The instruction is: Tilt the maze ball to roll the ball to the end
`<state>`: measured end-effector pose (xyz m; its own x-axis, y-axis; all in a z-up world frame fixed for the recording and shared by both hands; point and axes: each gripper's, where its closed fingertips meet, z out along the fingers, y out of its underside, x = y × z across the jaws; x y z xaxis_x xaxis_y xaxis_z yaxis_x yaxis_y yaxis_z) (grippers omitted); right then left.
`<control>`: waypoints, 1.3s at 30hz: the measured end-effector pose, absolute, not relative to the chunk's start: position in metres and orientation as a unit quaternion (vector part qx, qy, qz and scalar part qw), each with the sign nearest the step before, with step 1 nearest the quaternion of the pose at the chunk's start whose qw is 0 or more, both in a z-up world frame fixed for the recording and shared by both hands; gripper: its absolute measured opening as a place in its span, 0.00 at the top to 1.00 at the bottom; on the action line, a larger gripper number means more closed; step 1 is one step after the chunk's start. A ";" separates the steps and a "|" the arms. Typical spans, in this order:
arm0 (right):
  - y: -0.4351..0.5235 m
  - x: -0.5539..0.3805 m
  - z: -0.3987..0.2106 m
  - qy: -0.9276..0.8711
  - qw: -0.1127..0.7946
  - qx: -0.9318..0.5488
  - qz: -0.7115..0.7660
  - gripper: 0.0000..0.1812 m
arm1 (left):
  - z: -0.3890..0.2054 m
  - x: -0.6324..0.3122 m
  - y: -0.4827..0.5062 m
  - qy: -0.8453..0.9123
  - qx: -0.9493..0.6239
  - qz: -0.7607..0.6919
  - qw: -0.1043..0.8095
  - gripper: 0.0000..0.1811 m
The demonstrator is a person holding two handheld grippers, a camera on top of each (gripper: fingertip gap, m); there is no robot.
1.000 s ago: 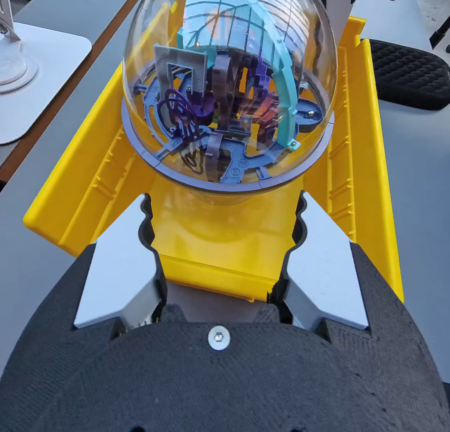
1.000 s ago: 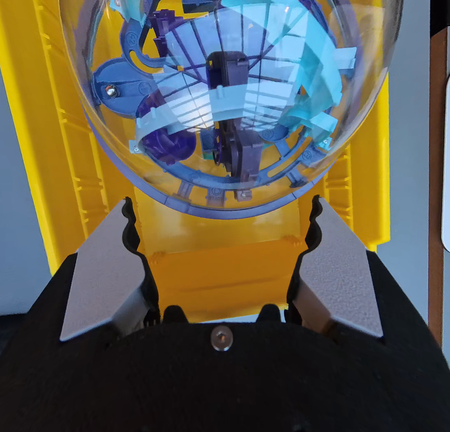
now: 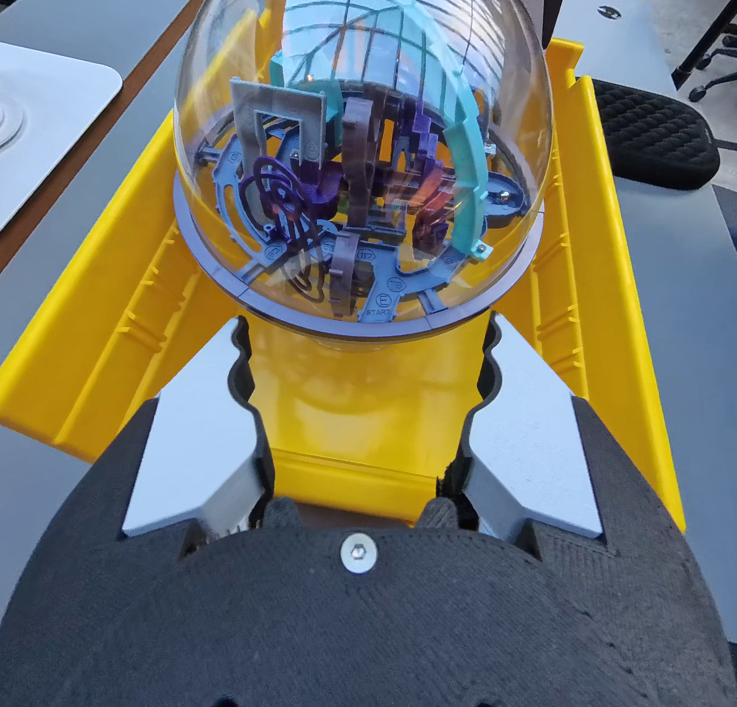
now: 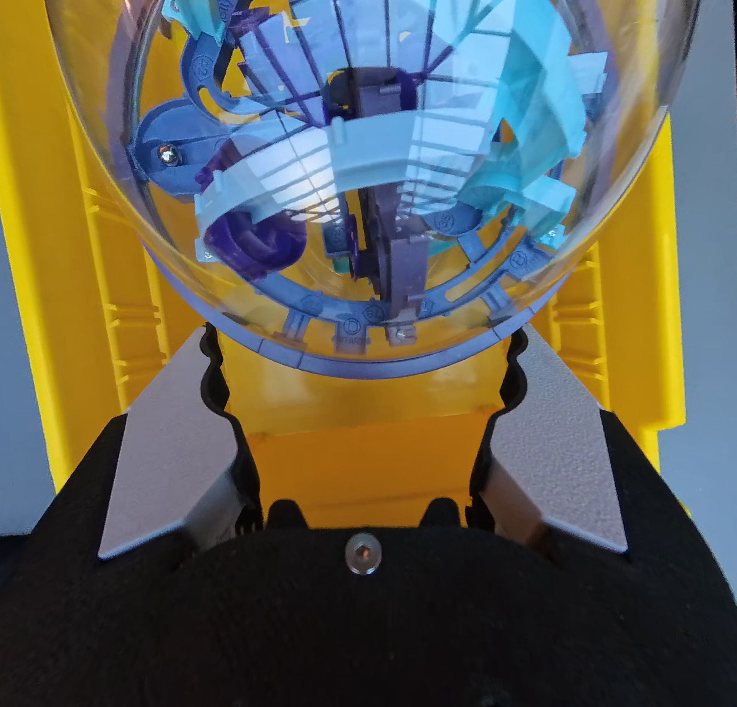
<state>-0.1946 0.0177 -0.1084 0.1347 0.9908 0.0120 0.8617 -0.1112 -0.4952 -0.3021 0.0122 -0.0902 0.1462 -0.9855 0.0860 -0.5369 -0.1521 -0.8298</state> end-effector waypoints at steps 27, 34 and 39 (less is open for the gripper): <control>0.021 -0.199 -0.104 -0.632 0.220 -0.721 0.180 0.26 | -0.091 -0.296 0.010 0.571 -0.668 -0.342 0.333 0.36; 0.021 -0.199 -0.104 -0.632 0.221 -0.721 0.179 0.26 | -0.092 -0.296 0.009 0.567 -0.668 -0.346 0.336 0.37; 0.022 -0.198 -0.105 -0.636 0.220 -0.721 0.166 0.26 | -0.098 -0.297 0.011 0.570 -0.673 -0.332 0.335 0.37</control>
